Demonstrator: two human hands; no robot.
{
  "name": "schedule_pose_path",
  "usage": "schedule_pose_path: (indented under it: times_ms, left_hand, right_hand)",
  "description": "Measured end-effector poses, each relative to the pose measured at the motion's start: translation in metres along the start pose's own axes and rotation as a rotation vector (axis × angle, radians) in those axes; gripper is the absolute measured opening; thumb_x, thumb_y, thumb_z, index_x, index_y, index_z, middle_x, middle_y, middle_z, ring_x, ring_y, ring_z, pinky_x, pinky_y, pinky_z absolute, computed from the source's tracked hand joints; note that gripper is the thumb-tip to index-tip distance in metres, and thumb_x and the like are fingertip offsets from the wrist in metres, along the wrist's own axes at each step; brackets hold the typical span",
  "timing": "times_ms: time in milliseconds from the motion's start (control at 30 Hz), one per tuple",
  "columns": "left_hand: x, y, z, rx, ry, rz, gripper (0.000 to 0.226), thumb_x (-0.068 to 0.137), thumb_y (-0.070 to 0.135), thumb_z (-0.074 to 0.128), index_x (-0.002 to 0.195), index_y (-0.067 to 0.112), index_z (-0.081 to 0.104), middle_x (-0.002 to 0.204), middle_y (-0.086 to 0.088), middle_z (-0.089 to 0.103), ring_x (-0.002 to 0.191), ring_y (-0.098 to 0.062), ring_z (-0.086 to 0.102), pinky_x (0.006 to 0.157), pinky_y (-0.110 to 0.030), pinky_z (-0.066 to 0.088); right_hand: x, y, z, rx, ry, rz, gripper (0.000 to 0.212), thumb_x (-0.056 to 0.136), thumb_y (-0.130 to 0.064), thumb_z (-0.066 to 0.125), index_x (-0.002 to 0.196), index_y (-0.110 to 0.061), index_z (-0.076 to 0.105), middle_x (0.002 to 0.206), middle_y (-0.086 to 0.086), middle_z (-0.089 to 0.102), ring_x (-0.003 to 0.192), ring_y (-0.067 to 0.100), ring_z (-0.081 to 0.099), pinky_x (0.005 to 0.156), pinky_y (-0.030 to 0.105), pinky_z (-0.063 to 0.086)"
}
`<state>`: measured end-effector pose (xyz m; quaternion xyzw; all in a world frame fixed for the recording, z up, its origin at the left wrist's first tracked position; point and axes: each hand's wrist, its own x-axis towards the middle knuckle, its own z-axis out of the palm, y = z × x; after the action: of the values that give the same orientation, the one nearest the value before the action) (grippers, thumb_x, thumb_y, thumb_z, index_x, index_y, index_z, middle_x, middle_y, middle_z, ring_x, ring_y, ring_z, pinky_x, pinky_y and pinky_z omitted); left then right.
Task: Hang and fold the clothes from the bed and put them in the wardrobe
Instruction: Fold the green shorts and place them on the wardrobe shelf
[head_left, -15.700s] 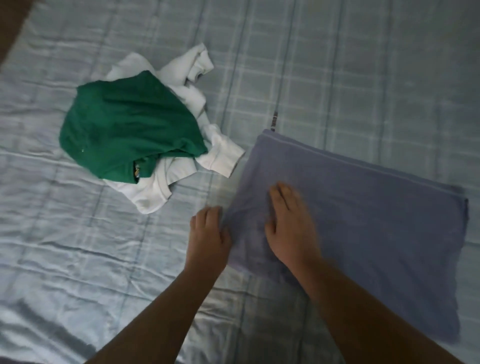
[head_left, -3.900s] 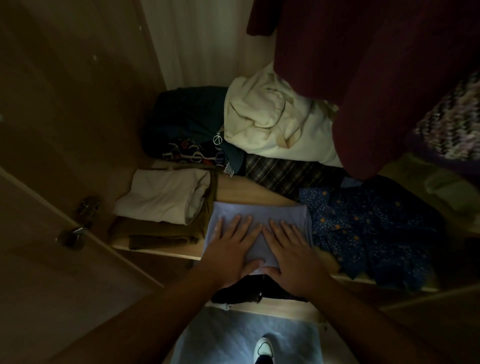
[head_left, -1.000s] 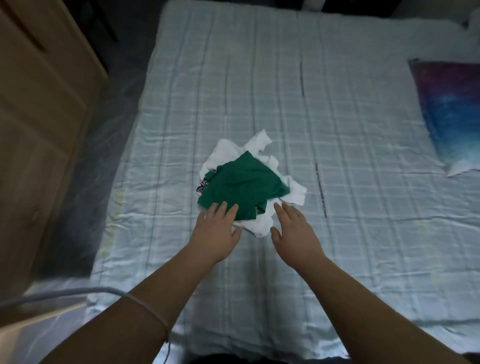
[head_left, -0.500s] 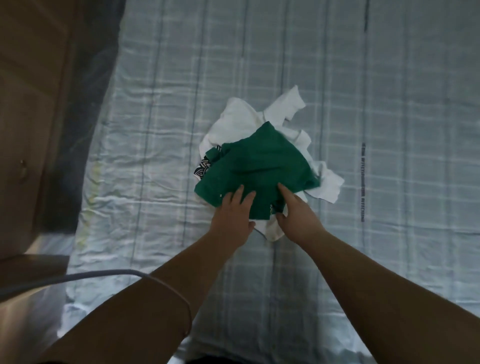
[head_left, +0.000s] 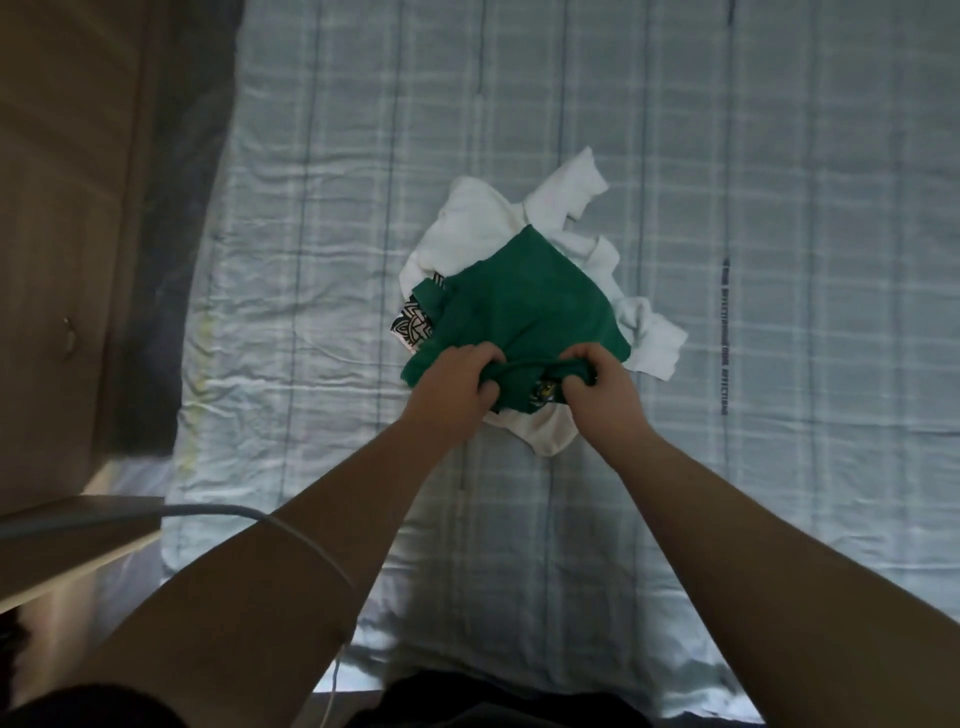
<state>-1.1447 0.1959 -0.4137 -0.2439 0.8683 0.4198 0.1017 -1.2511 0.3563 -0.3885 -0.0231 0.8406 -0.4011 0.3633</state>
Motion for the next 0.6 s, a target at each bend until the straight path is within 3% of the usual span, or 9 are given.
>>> schedule_pose_path:
  times_ms: [67,200,300,400,600]
  left_hand:
    - [-0.013,0.015,-0.014,-0.095,0.033,0.007,0.024,0.083,0.010,0.056,0.104,0.019,0.062,0.095,0.003,0.062,0.087,-0.016,0.055,0.072,-0.030,0.041]
    - [-0.050,0.046,-0.032,-0.242,0.066,0.057,0.020,0.089,0.014,0.052,0.105,0.020,0.061,0.095,0.000,0.065,0.081,-0.015,0.057,0.072,-0.027,0.045]
    - [-0.078,0.079,-0.040,-0.316,0.118,0.063,0.019,0.092,0.006,0.055,0.103,0.019,0.063,0.091,0.005,0.063,0.077,-0.006,0.054,0.067,-0.010,0.041]
    - [-0.105,0.120,-0.050,-0.389,0.144,0.062,0.019,0.093,0.006,0.053,0.097,0.022,0.063,0.088,0.009,0.063,0.077,0.003,0.055,0.067,-0.013,0.042]
    - [-0.153,0.217,-0.062,-0.534,0.205,0.064,0.025,0.095,0.007,0.047,0.084,0.024,0.062,0.075,0.007,0.062,0.063,0.002,0.055,0.058,-0.018,0.043]
  right_hand:
    - [-0.017,-0.007,-0.010,0.192,0.009,0.022,0.031,0.075,-0.003,0.053,0.092,-0.026,0.066,0.098,0.002,0.069,0.092,0.024,0.068,0.082,0.043,0.059]
    - [-0.066,-0.022,-0.032,0.547,0.003,0.044,0.040,0.078,0.011,0.044,0.105,-0.014,0.059,0.112,0.022,0.065,0.090,0.031,0.067,0.070,0.036,0.057]
    - [-0.112,-0.036,-0.057,0.723,-0.012,-0.017,0.046,0.081,0.016,0.039,0.113,-0.012,0.056,0.095,0.017,0.068,0.080,0.027,0.066,0.066,0.036,0.056]
    - [-0.152,-0.049,-0.089,0.804,-0.068,-0.074,0.040,0.087,0.019,0.036,0.107,-0.008,0.057,0.087,0.016,0.067,0.073,0.025,0.065,0.058,0.030,0.051]
    - [-0.212,-0.071,-0.170,0.706,-0.101,-0.230,0.034,0.091,0.011,0.043,0.113,-0.008,0.060,0.096,0.015,0.064,0.085,0.027,0.064,0.071,0.036,0.053]
